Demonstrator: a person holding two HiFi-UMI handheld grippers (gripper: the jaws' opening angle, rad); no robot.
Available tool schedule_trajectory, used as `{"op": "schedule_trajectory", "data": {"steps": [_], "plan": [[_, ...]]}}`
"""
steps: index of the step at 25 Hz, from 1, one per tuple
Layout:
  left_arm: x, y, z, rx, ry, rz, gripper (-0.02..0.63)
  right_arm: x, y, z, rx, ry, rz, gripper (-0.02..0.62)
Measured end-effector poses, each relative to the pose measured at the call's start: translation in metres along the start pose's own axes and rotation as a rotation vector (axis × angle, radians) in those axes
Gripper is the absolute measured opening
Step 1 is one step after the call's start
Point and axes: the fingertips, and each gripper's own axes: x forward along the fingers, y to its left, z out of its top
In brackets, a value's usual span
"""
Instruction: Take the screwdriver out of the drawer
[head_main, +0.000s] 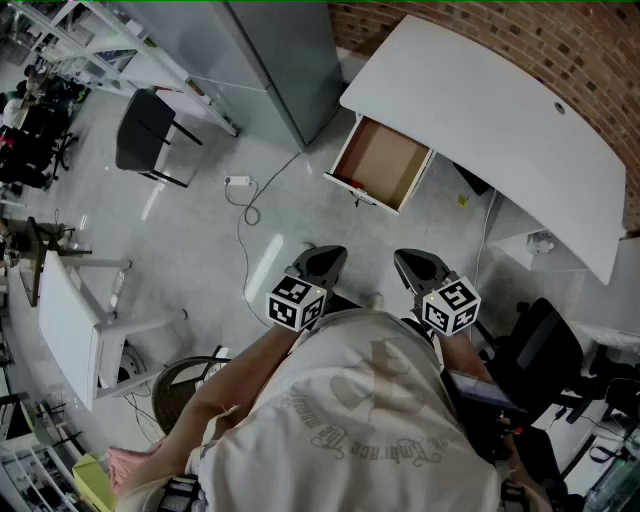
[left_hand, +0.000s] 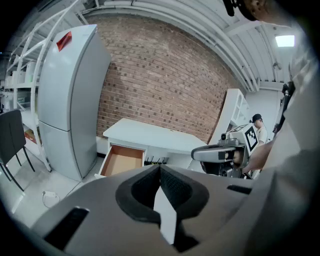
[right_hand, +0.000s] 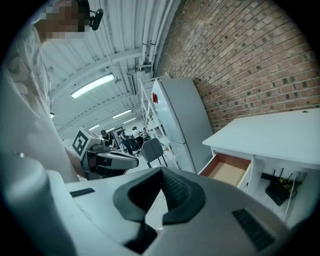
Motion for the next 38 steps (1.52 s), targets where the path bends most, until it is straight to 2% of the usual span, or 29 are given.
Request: {"op": "schedule_trajectory", "data": {"steps": [8,22,38], "plan": [[-0.007,0.002,0.001,-0.003,-0.006,0.017,0.021,0.006,0.011,0.001,-0.014,0.009,0.013,0.023],[-0.005,-0.011,0.001,0.027,0.005,0.005,0.021,-0.004,0.004,-0.006,0.007,0.002,-0.027,0.023],[-0.033,0.005,-0.011,-0.028,-0.015,0.064,0.021,0.009,0.027,-0.009,0.01,0.013,0.013,0.023]]}}
